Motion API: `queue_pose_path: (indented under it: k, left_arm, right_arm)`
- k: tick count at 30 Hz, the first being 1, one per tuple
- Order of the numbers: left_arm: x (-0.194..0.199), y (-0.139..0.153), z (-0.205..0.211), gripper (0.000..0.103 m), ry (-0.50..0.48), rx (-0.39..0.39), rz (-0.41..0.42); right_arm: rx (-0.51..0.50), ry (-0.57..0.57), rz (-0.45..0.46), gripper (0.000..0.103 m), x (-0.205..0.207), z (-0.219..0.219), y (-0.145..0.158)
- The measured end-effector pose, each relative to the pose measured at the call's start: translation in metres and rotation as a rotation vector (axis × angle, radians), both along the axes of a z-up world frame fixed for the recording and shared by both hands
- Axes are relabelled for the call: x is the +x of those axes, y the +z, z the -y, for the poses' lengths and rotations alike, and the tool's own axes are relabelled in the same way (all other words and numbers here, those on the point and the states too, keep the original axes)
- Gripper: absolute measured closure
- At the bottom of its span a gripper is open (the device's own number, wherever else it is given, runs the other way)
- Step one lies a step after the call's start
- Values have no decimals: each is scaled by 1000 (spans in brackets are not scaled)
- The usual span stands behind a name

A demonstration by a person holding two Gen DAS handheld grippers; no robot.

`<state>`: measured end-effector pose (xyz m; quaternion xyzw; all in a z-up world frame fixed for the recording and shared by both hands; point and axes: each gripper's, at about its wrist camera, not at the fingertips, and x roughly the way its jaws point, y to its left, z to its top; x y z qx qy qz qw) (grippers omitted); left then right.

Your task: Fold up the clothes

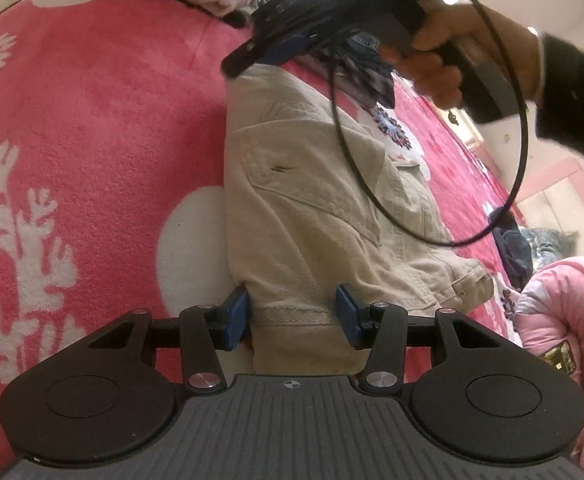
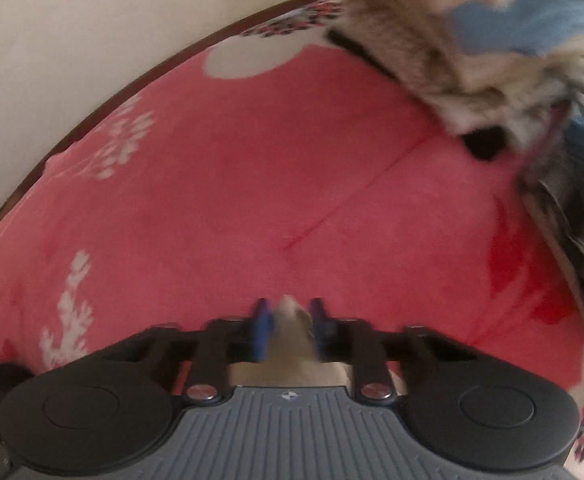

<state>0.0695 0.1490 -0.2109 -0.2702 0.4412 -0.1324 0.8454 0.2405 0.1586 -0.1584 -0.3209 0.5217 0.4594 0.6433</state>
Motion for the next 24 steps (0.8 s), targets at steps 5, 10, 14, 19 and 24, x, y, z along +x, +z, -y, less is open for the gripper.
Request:
queue_pose_path:
  k: [5,10,14,19,24]
  left_arm:
    - [-1,1,2,56,-9,10,4]
    - [-2,1,2,56,-18,13,9]
    - [-2,2,3,56,-26,17,8]
    - [-2,2,5,56,-37,30,2]
    - [-2,2,6,56,-32,36,12]
  right_arm:
    - [18,76,171,102,-25,1,9]
    - [38,33,258,103,-17,5,1]
    - [7,0,399,103,-4,9,-3]
    - [164,-216,75,95,39,20,28]
    - [6,-52,-49,51,18,-10,6]
